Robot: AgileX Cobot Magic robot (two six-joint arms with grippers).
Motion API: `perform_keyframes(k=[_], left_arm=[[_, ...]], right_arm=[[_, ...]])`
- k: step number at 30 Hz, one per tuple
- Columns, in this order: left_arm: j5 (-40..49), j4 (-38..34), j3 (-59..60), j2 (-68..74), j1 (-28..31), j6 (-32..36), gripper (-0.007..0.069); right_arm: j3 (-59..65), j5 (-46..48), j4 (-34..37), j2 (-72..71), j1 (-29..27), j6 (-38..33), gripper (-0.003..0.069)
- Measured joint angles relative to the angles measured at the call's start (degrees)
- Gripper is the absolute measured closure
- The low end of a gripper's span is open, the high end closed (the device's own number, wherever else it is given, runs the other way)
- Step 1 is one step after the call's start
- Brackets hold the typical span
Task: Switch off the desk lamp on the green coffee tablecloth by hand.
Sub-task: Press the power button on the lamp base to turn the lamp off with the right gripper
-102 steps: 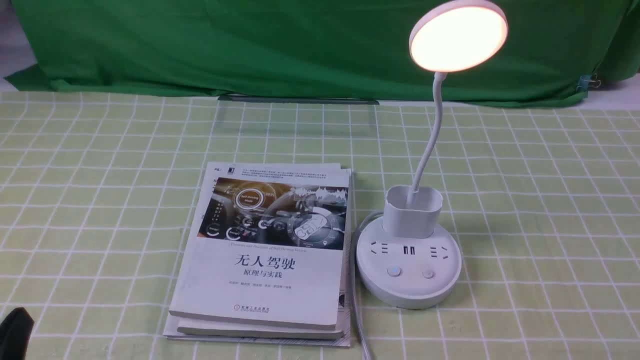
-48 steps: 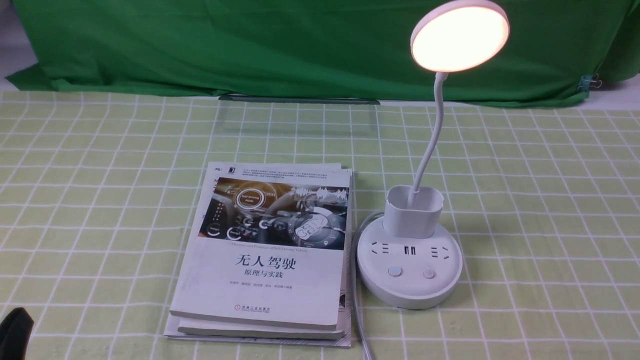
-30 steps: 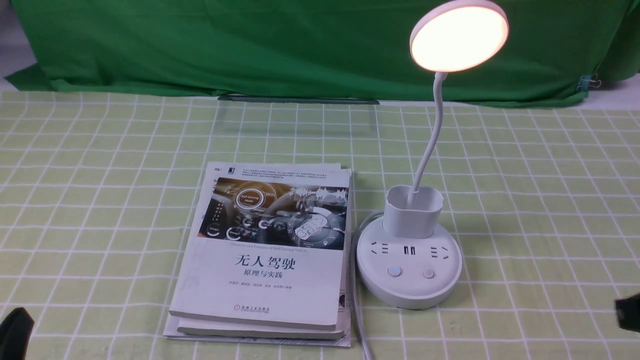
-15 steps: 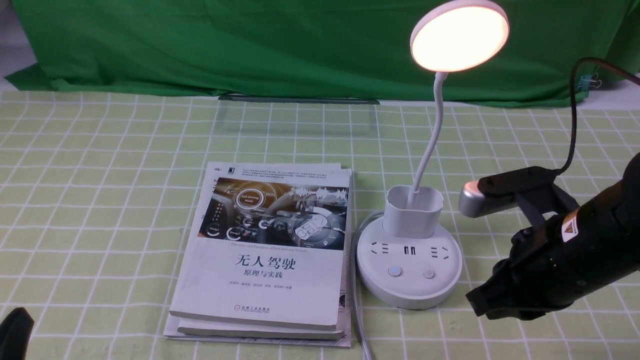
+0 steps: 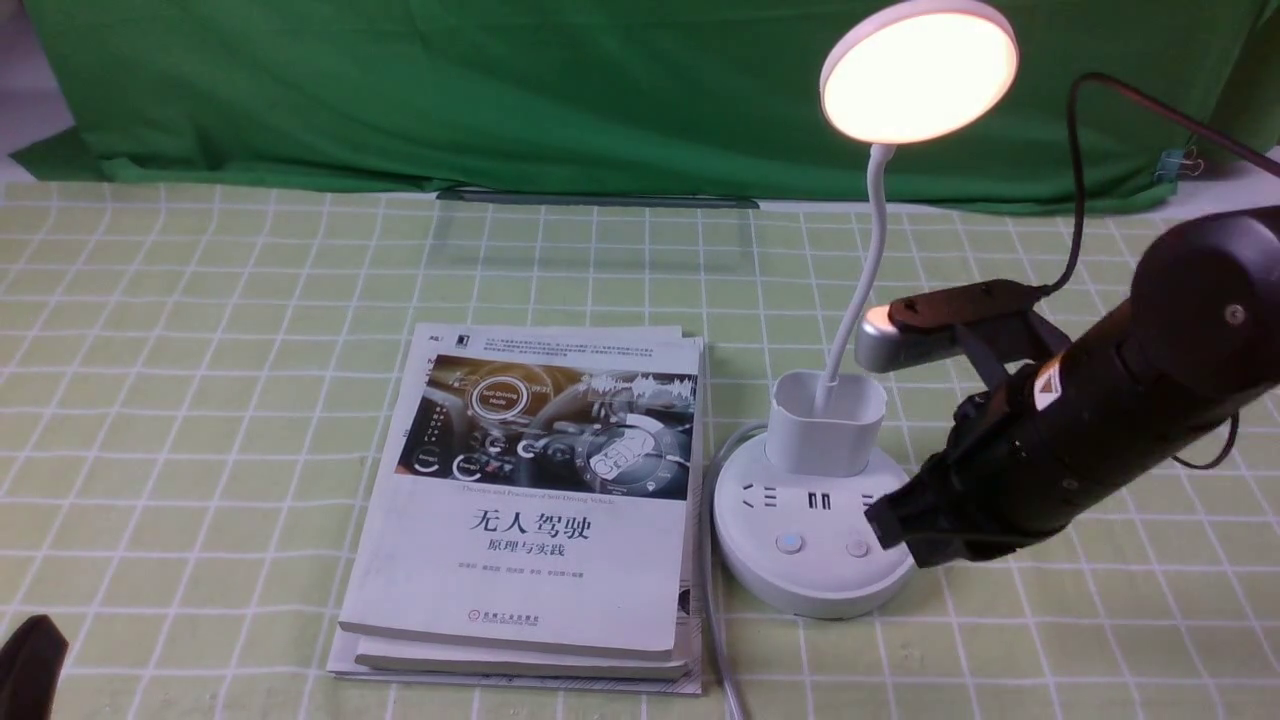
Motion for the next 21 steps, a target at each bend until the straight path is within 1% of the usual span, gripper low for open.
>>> perform_keyframes(k=[7,12,21], left_arm=[[0.0,0.0,0.0,0.0,0.0,0.0,0.0214],[0.0,0.0,0.0,0.0,0.0,0.0,0.0214],[0.0,0.0,0.0,0.0,0.0,0.0,0.0214]], right_arm=[[-6.3,0.1,-0.3,7.9,0.6,-0.5,0.0613],[-10.7,3.3,-2.8,11.9,0.6,-0.4,0.0613],[-11.3,3.2,-3.0,16.6,0.9,-0.1,0.0613]])
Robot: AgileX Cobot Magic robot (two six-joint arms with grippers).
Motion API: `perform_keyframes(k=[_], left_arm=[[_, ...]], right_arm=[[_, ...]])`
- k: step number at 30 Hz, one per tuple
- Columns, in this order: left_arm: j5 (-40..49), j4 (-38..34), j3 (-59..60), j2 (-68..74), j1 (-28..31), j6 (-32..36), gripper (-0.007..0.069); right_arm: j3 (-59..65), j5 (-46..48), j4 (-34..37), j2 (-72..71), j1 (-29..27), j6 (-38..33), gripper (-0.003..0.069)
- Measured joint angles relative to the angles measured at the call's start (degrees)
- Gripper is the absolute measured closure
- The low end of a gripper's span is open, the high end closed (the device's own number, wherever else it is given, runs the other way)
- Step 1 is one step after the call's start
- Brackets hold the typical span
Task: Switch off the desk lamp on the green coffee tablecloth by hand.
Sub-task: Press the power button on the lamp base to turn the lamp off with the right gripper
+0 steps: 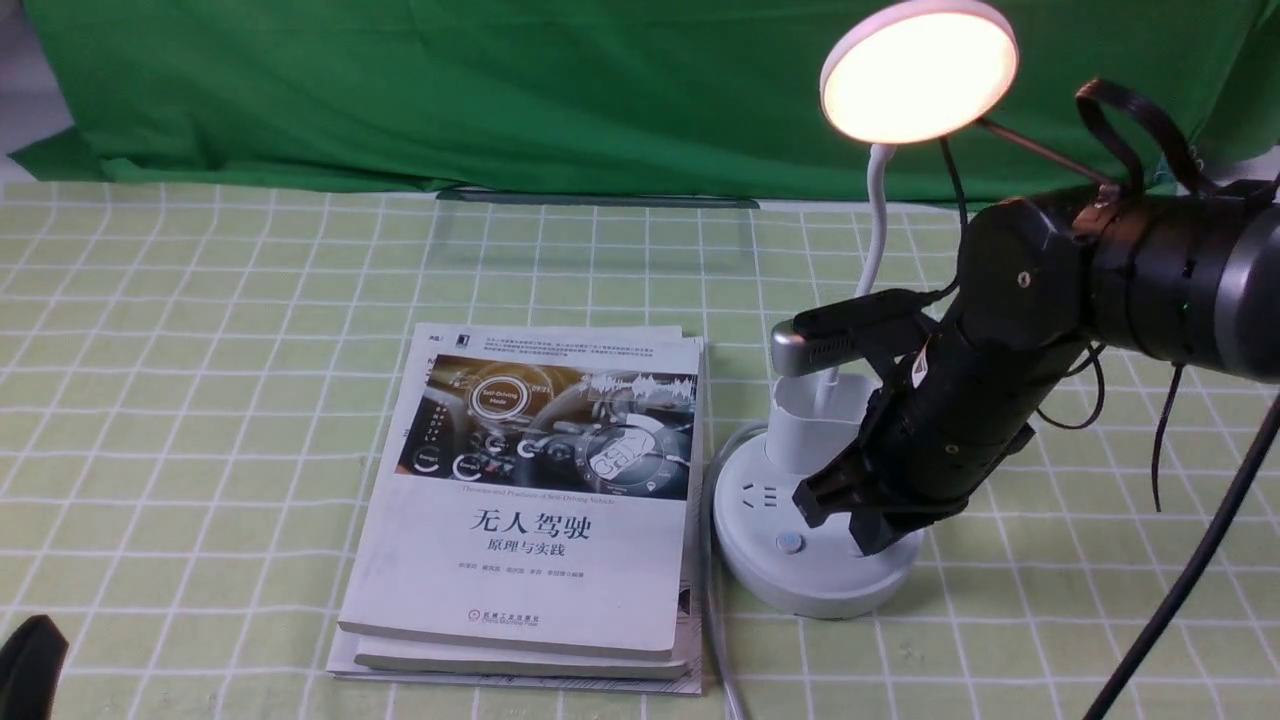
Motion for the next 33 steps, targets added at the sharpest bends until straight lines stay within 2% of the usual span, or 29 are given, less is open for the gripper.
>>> perform_keyframes(k=[11,22,33], left_arm=[[0.0,0.0,0.0,0.0,0.0,0.0,0.0214],[0.0,0.0,0.0,0.0,0.0,0.0,0.0214],[0.0,0.0,0.0,0.0,0.0,0.0,0.0214]], right_arm=[[-1.1,0.7,-0.9,1.5,0.3,0.1,0.0613],[-0.4,0.1,-1.2,-3.2,0.3,0.6,0.0613],[-1.0,-0.8,-1.2,1.7,0.3,0.6,0.0613]])
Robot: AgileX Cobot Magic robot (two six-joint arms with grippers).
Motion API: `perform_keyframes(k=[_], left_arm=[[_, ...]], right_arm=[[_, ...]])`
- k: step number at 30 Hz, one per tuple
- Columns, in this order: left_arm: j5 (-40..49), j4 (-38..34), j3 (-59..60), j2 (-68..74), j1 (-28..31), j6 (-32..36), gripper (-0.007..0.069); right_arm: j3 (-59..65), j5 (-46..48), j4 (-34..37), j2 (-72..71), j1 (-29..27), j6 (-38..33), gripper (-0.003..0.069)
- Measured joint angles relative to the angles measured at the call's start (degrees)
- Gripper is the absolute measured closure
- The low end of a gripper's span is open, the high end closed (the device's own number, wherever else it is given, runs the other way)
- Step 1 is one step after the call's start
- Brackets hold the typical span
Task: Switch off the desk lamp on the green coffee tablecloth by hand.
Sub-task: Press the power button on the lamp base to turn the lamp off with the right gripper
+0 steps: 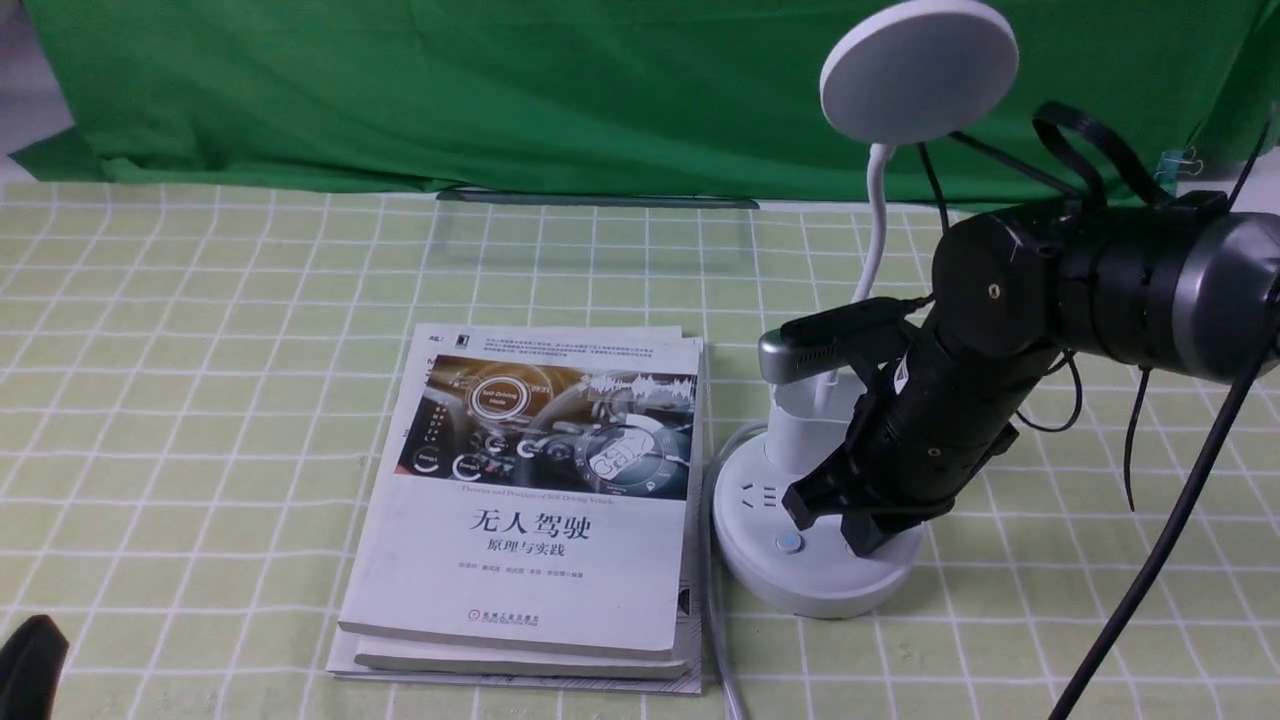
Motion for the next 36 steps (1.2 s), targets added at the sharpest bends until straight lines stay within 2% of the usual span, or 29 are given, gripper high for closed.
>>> perform_keyframes(k=[17,36], left_arm=[[0.0,0.0,0.0,0.0,0.0,0.0,0.0214],[0.0,0.0,0.0,0.0,0.0,0.0,0.0214]], right_arm=[[0.6,0.2,0.2,-6.8,0.2,0.7,0.0613],[0.2,-0.8,-0.3,-0.7,0.7,0.7,0.0613]])
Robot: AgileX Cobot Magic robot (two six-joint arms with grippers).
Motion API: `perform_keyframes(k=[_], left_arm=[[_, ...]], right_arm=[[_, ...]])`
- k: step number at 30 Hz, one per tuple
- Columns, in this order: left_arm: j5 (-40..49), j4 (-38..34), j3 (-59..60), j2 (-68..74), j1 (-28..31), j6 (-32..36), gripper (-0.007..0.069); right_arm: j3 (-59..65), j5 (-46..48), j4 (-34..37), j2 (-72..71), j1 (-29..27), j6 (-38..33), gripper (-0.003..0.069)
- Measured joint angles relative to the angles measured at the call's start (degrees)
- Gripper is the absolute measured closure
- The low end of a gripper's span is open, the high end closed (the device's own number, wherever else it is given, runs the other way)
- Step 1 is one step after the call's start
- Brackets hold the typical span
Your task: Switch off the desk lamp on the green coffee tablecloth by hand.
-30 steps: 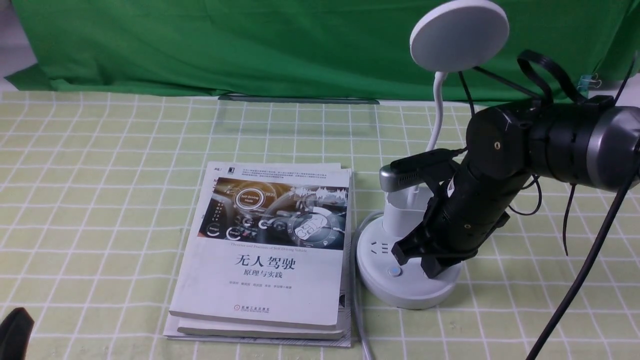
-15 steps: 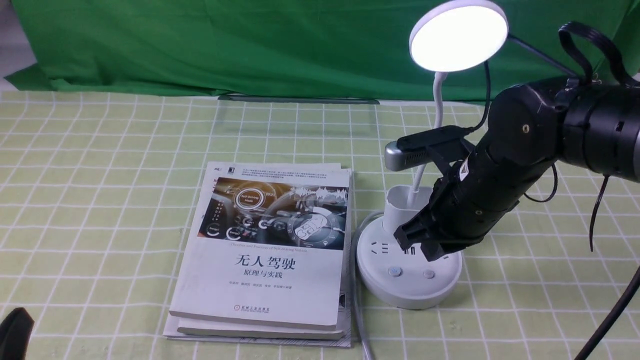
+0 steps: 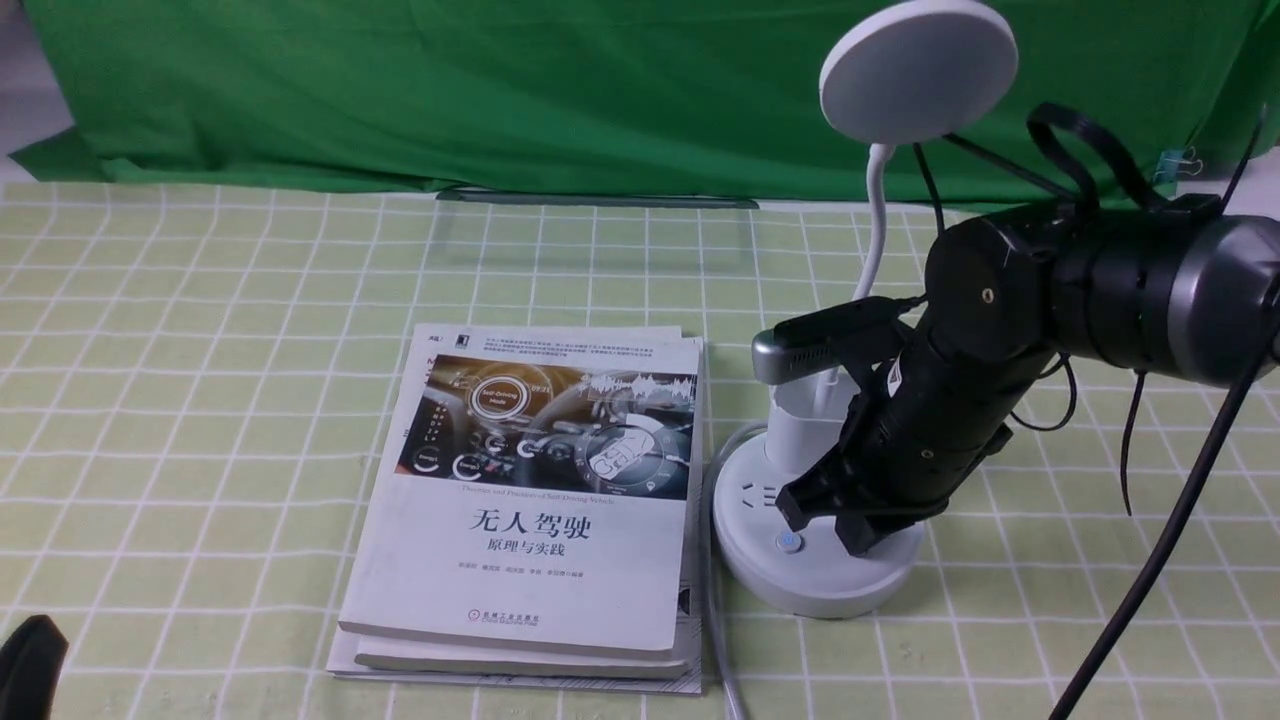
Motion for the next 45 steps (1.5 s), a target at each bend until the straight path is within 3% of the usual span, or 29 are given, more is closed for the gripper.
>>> perform_keyframes(k=[11,24,34,45], left_arm=[[0.0,0.0,0.0,0.0,0.0,0.0,0.0214],[0.1,0.0,0.0,0.0,0.0,0.0,0.0214],[0.0,0.0,0.0,0.0,0.0,0.0,0.0214],[0.0,0.0,0.0,0.0,0.0,0.0,0.0214]], right_arm=[[0.5,0.4,-0.2,-7.6,0.0,0.5,0.0613],[0.1,-0.4,0.0,0.5,0.0,0.5,0.0613],[0.5,0.5,-0.3,-2.0,0.0,0.7,0.0613],[16.8,0.9,-0.3,-27.1,0.0,1.8,0.0613]])
